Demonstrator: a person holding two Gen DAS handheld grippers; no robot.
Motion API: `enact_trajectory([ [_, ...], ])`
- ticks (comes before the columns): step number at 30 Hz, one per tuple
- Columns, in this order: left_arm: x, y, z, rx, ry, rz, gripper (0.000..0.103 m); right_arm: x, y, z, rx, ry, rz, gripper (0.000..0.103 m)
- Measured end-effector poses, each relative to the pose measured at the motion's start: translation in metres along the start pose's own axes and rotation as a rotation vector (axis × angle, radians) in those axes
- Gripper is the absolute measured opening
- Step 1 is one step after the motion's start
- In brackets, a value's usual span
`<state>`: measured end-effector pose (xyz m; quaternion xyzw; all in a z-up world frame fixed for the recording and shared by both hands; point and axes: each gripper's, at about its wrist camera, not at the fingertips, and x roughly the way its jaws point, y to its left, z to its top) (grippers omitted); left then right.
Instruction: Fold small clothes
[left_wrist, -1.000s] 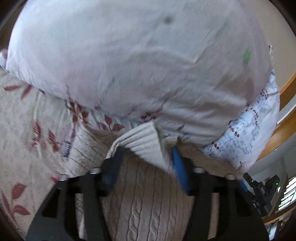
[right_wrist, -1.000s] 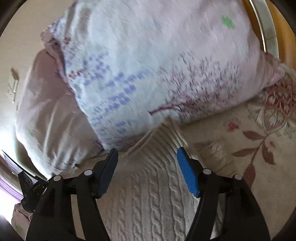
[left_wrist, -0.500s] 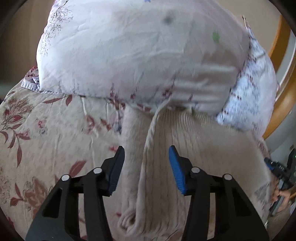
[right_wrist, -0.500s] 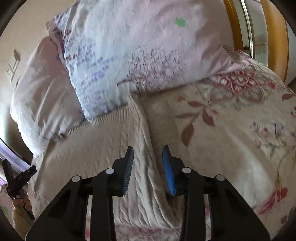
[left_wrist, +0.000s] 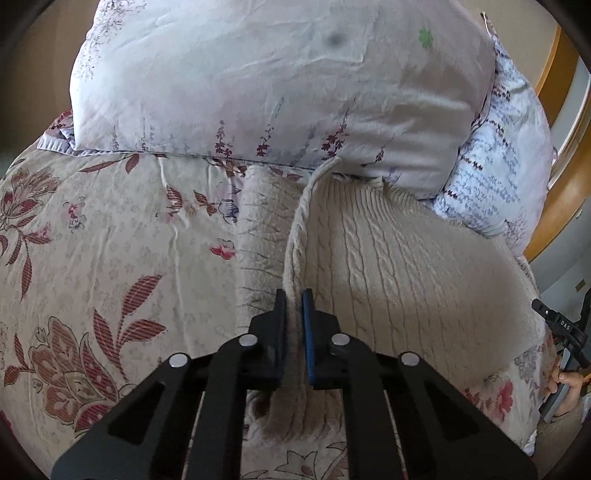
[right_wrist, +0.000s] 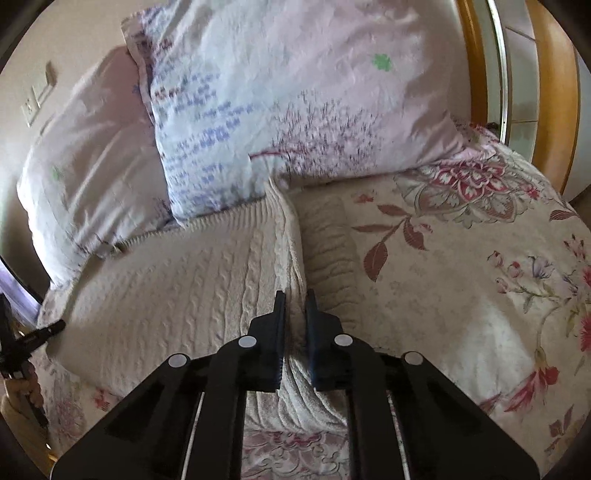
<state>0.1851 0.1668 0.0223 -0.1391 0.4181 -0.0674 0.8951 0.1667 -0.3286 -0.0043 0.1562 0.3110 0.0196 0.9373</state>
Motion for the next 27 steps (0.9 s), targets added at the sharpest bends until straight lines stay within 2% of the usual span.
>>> enact_trajectory([
  [4, -0.007, 0.003, 0.000, 0.009, -0.011, -0.014, 0.007, -0.011, -0.001, -0.002, 0.012, -0.011, 0.004, 0.010],
  [11, -0.007, 0.013, -0.009, -0.017, 0.006, -0.036, 0.007, -0.003, -0.009, -0.009, 0.032, 0.019, -0.032, 0.010],
  [16, -0.002, 0.016, -0.015, -0.025, 0.006, -0.040, 0.008, 0.010, -0.007, -0.011, 0.016, 0.056, -0.076, 0.010],
  [20, 0.000, 0.014, -0.018, -0.026, -0.005, -0.038, 0.008, 0.015, -0.001, -0.010, -0.017, 0.053, -0.113, 0.011],
  [23, -0.001, 0.012, -0.018, -0.023, -0.008, -0.031, 0.011, 0.015, 0.005, -0.009, -0.046, 0.062, -0.135, 0.011],
  [25, -0.004, 0.014, -0.019, -0.043, -0.010, -0.051, 0.014, 0.009, 0.006, -0.007, -0.032, 0.052, -0.131, 0.018],
  [27, -0.008, 0.016, -0.018, -0.071, -0.014, -0.083, 0.024, 0.000, 0.011, -0.007, -0.031, 0.016, -0.127, 0.025],
])
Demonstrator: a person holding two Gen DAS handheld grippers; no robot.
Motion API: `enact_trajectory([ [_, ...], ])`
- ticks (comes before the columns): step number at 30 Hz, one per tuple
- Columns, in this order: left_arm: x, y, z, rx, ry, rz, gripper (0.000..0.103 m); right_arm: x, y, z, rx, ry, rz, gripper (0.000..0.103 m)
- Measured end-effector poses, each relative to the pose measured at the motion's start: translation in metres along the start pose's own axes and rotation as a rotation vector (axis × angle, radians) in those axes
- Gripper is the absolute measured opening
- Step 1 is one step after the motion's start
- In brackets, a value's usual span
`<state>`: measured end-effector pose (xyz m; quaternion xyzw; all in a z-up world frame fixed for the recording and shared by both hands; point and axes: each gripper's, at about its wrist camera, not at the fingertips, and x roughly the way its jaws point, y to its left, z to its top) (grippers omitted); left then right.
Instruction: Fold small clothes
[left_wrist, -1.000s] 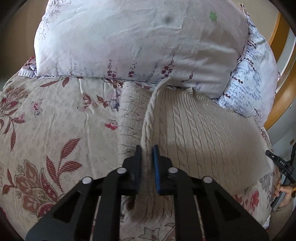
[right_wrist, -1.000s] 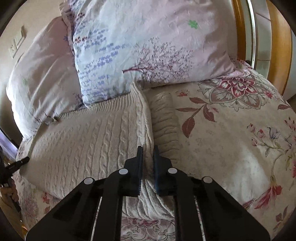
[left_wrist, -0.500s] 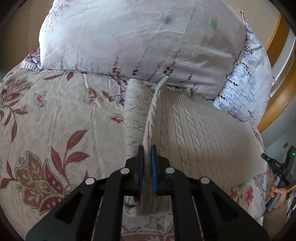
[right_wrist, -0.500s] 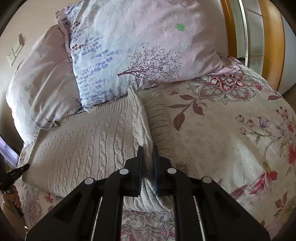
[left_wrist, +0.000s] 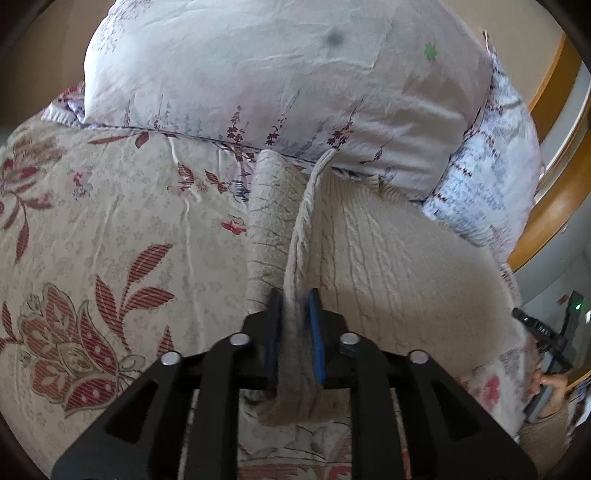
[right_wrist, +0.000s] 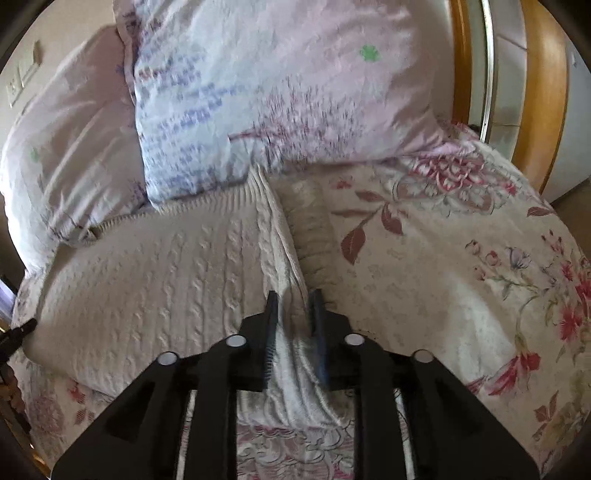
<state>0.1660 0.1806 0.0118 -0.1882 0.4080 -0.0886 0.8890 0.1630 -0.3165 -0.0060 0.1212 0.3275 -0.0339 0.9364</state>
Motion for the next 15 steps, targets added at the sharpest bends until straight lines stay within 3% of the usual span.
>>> enact_trajectory([
  [2, -0.004, 0.002, 0.001, -0.023, -0.012, -0.027, 0.039, -0.008, 0.010, -0.001, -0.033, -0.036, 0.008, 0.035],
  [5, -0.009, 0.002, 0.005, -0.037, -0.038, 0.001, 0.059, -0.011, 0.035, -0.005, -0.134, -0.050, 0.038, 0.036],
  [9, -0.008, 0.009, 0.010, -0.081, -0.040, -0.002, 0.064, 0.001, 0.061, -0.007, -0.198, -0.005, 0.103, 0.036],
  [15, 0.008, 0.022, 0.021, -0.183, 0.009, -0.064, 0.069, 0.014, 0.109, -0.014, -0.281, 0.042, 0.163, 0.039],
])
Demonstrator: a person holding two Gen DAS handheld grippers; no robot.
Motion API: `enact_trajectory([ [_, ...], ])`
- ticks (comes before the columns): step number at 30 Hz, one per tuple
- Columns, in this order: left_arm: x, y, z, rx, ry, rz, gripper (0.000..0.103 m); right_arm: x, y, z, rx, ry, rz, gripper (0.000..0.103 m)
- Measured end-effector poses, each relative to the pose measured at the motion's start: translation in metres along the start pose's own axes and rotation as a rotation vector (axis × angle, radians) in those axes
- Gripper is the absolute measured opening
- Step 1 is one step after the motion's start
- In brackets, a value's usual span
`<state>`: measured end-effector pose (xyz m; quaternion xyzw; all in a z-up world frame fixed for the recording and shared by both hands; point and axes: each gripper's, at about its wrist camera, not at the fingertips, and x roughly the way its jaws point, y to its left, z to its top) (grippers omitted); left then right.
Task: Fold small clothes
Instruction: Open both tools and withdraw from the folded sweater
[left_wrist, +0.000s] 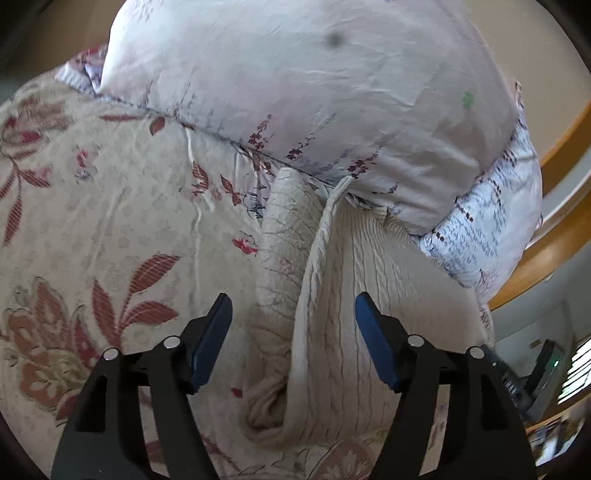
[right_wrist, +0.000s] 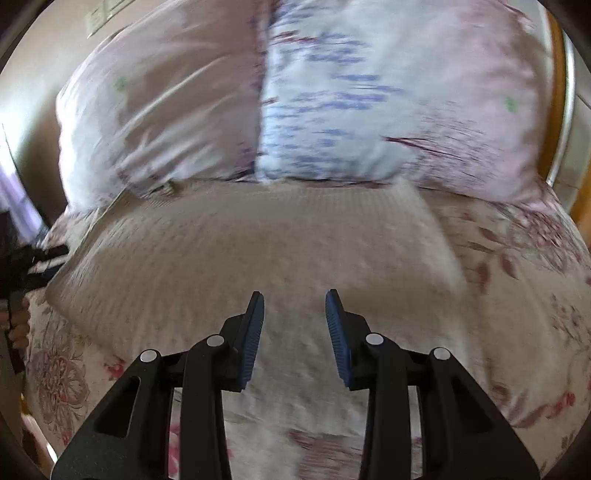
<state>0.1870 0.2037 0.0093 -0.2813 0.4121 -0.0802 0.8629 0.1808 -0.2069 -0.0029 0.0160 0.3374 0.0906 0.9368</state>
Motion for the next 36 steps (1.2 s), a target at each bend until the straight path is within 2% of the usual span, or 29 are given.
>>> enact_trajectory([
  [5, 0.012, 0.008, 0.009, -0.080, 0.019, -0.058, 0.068, 0.019, 0.029, 0.000, -0.091, 0.041, -0.060, 0.048],
  [8, 0.016, 0.008, 0.012, -0.102, 0.020, -0.082, 0.068, 0.023, 0.036, -0.004, -0.129, 0.043, -0.092, 0.049],
  [17, 0.033, -0.005, 0.017, -0.124, 0.014, -0.094, 0.067, 0.026, 0.025, -0.008, -0.080, 0.048, -0.022, 0.053],
  [21, 0.038, -0.007, 0.017, -0.140, 0.028, -0.101, 0.054, 0.026, 0.027, -0.008, -0.075, 0.042, -0.007, 0.060],
  [26, 0.041, -0.002, 0.016, -0.176, 0.042, -0.116, 0.043, 0.026, 0.030, -0.009, -0.083, 0.039, -0.010, 0.062],
  [30, 0.045, 0.001, 0.014, -0.212, 0.065, -0.135, 0.025, 0.025, 0.027, -0.008, -0.062, 0.036, 0.006, 0.062],
  [36, 0.034, -0.011, 0.017, -0.240, 0.032, -0.210, 0.019, 0.013, 0.013, -0.006, 0.039, 0.014, 0.082, 0.062],
])
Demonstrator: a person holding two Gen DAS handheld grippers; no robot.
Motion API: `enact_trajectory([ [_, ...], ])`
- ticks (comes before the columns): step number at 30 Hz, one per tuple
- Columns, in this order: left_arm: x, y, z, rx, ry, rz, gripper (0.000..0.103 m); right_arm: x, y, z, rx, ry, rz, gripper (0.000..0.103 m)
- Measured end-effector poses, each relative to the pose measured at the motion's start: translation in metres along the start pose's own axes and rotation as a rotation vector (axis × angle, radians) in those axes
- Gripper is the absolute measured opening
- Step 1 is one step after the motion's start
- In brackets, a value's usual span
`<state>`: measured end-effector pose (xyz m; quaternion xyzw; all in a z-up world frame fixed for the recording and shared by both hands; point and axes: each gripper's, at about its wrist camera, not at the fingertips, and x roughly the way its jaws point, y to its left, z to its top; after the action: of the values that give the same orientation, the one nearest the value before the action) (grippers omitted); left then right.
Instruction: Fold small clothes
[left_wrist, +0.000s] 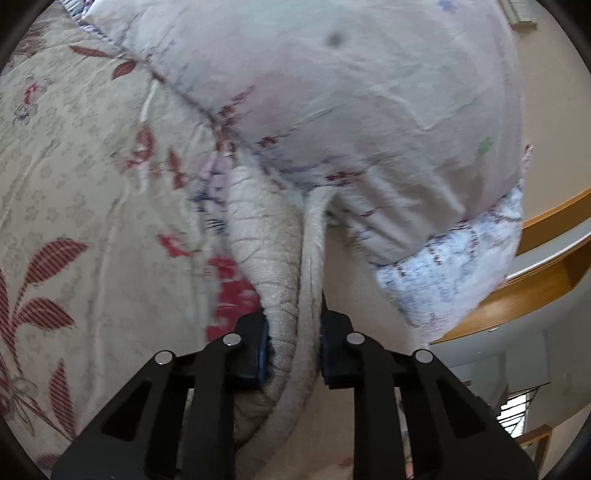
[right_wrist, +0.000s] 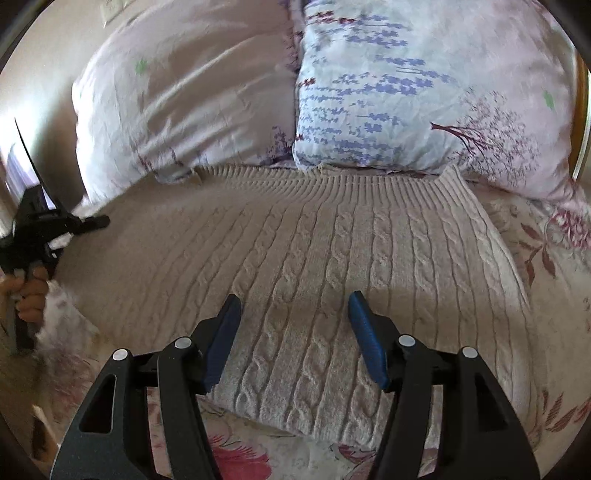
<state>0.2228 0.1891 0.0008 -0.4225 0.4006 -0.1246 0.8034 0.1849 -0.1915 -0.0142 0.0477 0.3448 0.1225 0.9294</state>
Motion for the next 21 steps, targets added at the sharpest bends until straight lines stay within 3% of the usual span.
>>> enact_trajectory([
  [12, 0.011, -0.091, -0.023, 0.063, 0.002, -0.172, 0.017, -0.032, -0.022, 0.002, 0.080, -0.095, 0.035, 0.062],
  [18, 0.063, -0.145, -0.057, 0.122, 0.096, -0.256, 0.017, -0.037, -0.037, -0.002, 0.117, -0.103, 0.018, 0.062],
  [21, 0.098, -0.158, -0.080, 0.158, 0.155, -0.238, 0.017, -0.036, -0.046, -0.006, 0.139, -0.098, 0.009, 0.062],
])
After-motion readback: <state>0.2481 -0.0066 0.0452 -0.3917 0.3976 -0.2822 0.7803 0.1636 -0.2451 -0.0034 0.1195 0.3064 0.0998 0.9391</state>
